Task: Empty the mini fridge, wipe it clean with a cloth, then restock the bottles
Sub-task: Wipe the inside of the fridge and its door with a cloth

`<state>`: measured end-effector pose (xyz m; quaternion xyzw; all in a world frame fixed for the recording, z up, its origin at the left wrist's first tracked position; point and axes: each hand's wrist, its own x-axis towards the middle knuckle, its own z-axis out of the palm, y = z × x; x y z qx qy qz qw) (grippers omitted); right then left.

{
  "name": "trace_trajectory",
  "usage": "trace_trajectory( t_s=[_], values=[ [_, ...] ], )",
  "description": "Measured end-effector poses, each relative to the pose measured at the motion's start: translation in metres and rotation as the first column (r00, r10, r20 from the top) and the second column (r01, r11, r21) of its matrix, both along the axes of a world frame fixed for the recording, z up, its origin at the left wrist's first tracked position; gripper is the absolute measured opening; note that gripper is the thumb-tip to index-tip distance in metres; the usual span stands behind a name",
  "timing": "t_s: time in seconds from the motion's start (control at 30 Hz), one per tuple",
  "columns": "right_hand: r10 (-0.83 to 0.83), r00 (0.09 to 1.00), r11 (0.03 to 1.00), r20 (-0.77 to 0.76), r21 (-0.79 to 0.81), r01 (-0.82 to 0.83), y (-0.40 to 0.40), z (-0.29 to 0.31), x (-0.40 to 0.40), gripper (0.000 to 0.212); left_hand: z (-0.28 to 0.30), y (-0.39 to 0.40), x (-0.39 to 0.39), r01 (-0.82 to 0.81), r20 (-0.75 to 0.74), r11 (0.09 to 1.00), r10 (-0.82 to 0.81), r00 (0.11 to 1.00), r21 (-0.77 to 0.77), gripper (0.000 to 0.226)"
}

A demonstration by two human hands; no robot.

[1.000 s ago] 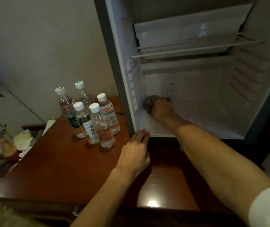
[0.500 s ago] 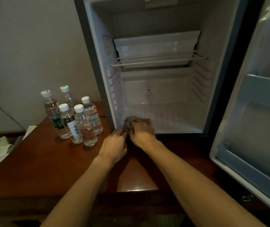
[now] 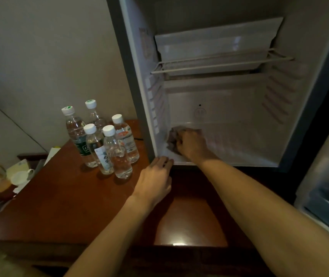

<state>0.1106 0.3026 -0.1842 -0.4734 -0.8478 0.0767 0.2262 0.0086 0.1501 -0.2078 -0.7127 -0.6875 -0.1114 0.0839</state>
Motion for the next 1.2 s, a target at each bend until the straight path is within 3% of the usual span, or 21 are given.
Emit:
trace_trajectory(
  t_s=[0.27,0.87,1.2],
  values=[
    [-0.034,0.999,0.998,-0.033,-0.062,0.032,0.045,0.005,-0.015,0.029,-0.003,0.004,0.000,0.012,0.049,1.000,-0.012,0.999,0.010,0.058],
    [0.013,0.998,0.994,0.057,-0.105,-0.007,-0.064,-0.014,0.019,0.031,0.020,-0.004,0.015,-0.082,-0.018,0.991,0.080,0.997,-0.101,0.044],
    [0.017,1.000,0.999,0.006,-0.034,-0.017,-0.040,-0.018,0.014,0.032,0.014,0.000,0.012,-0.081,-0.049,0.995,0.078,0.996,-0.057,0.038]
  ],
)
